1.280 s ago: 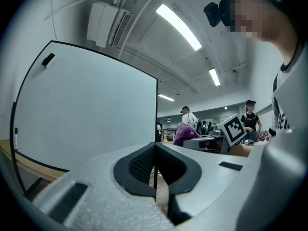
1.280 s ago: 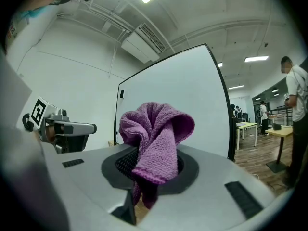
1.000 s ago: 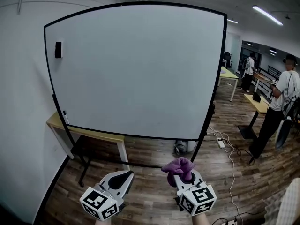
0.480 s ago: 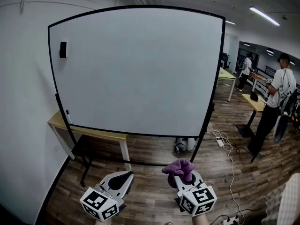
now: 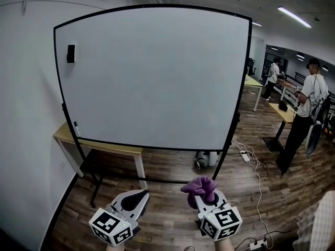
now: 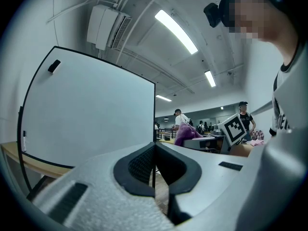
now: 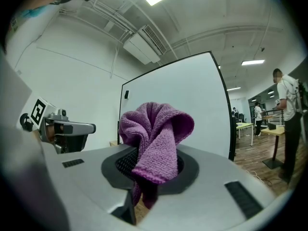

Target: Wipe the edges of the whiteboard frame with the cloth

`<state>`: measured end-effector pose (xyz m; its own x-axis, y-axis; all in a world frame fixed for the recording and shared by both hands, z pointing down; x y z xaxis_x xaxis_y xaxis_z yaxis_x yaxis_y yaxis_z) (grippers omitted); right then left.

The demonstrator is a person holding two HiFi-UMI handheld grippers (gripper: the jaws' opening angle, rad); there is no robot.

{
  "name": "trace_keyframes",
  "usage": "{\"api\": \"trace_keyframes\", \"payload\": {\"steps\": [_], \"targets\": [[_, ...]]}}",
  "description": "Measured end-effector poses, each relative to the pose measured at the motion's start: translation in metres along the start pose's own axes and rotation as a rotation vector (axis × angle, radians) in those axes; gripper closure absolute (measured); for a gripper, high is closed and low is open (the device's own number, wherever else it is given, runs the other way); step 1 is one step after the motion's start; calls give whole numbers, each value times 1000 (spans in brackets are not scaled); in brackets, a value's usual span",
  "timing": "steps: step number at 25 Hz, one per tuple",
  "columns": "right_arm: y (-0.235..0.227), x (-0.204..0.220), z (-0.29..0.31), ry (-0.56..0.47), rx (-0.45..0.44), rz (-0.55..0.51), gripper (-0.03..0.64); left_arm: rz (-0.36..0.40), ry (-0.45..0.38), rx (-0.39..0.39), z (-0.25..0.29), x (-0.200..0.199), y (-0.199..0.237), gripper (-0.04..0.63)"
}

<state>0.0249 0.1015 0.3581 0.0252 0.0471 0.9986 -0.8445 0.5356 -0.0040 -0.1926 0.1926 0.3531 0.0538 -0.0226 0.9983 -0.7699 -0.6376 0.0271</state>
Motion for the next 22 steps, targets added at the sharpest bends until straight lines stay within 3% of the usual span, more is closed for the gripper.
{"api": "trace_keyframes", "payload": {"steps": [22], "targets": [[7,4,-2,-1,12,7,551,-14,6,18,-6,8,3,578]]}}
Point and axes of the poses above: the fingertips, and each gripper's own axes: z forward along the fingers, y to its left, x out of its underside, the point moved 7 cm from there along -z, backward along the fingers, and after that the axes turned 15 degrees about x, right-handed, at the moved point
